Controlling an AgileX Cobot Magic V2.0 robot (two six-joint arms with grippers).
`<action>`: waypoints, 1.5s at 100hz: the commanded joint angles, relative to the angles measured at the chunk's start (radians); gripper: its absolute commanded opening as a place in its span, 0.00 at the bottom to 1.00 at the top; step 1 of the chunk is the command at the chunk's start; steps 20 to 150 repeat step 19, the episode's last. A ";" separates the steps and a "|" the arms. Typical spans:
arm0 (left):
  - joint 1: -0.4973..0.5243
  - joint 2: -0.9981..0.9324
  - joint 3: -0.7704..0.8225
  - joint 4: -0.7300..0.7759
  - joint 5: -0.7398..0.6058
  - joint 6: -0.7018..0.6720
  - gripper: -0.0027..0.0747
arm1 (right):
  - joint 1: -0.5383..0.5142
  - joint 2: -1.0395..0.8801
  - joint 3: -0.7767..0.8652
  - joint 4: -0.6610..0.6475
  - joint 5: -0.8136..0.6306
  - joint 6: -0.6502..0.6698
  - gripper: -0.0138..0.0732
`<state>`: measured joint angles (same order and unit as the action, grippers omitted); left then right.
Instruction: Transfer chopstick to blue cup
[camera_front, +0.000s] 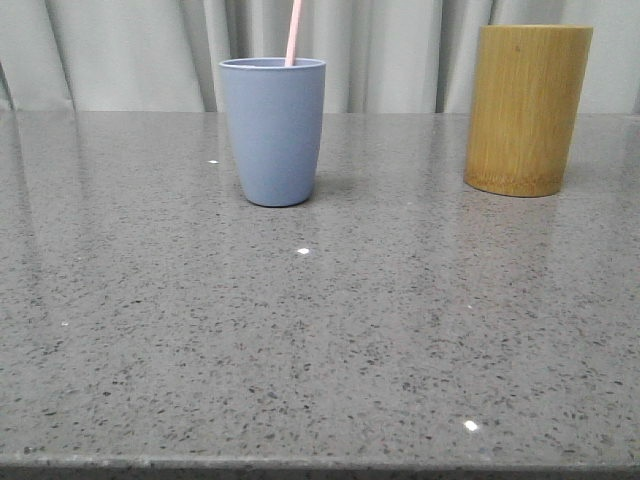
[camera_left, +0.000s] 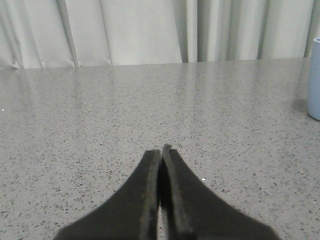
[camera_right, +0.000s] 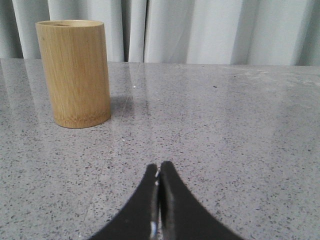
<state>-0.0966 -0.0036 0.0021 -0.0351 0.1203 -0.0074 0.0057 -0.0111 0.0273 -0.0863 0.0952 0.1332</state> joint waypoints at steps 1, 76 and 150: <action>0.002 -0.035 0.009 0.002 -0.078 -0.008 0.01 | -0.007 -0.020 0.001 0.001 -0.089 -0.010 0.08; 0.002 -0.035 0.009 0.002 -0.078 -0.008 0.01 | -0.007 -0.020 0.001 0.001 -0.089 -0.010 0.08; 0.002 -0.035 0.009 0.002 -0.078 -0.008 0.01 | -0.007 -0.020 0.001 0.001 -0.089 -0.010 0.08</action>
